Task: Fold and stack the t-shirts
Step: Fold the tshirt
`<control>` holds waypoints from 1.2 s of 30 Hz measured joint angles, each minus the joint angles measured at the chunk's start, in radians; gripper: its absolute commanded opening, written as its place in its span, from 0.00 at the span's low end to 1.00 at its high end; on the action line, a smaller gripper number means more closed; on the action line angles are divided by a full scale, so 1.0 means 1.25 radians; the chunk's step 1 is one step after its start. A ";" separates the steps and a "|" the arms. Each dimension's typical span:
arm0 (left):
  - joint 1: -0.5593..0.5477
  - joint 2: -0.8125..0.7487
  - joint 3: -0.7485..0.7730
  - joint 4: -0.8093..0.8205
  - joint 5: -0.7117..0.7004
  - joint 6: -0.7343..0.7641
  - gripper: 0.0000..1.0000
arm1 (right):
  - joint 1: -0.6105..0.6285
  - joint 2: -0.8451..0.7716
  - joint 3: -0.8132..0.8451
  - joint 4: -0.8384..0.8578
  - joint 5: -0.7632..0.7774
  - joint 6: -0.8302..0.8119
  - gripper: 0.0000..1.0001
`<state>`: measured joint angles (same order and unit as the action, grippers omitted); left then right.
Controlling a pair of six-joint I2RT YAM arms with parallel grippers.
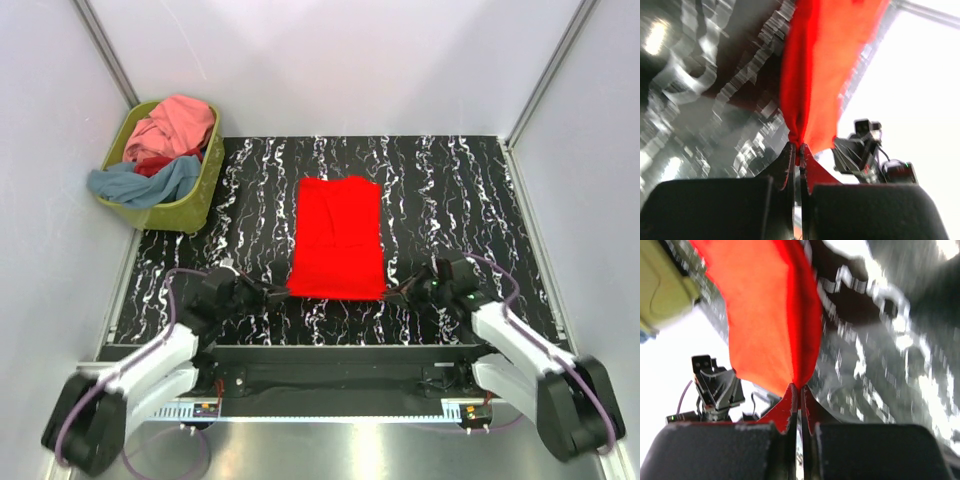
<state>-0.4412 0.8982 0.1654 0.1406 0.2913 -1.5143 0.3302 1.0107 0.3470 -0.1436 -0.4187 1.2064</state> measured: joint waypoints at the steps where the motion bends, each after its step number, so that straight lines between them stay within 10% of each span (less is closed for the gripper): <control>1: -0.005 -0.068 0.000 -0.045 0.000 0.003 0.00 | 0.001 -0.042 -0.002 -0.035 -0.008 -0.002 0.00; 16: -0.016 -0.667 -0.005 -0.555 0.072 -0.031 0.00 | 0.013 -0.509 0.007 -0.489 -0.115 0.012 0.00; 26: -0.017 -0.537 0.158 -0.687 0.082 0.011 0.00 | 0.013 -0.493 0.072 -0.589 -0.142 0.009 0.00; 36: -0.015 -0.101 0.448 -0.610 0.018 0.157 0.00 | 0.006 -0.117 0.282 -0.534 -0.136 -0.078 0.00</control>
<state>-0.4595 0.7723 0.7254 -0.6220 0.3138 -1.3186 0.3382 0.8642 0.6994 -0.8108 -0.5888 1.1091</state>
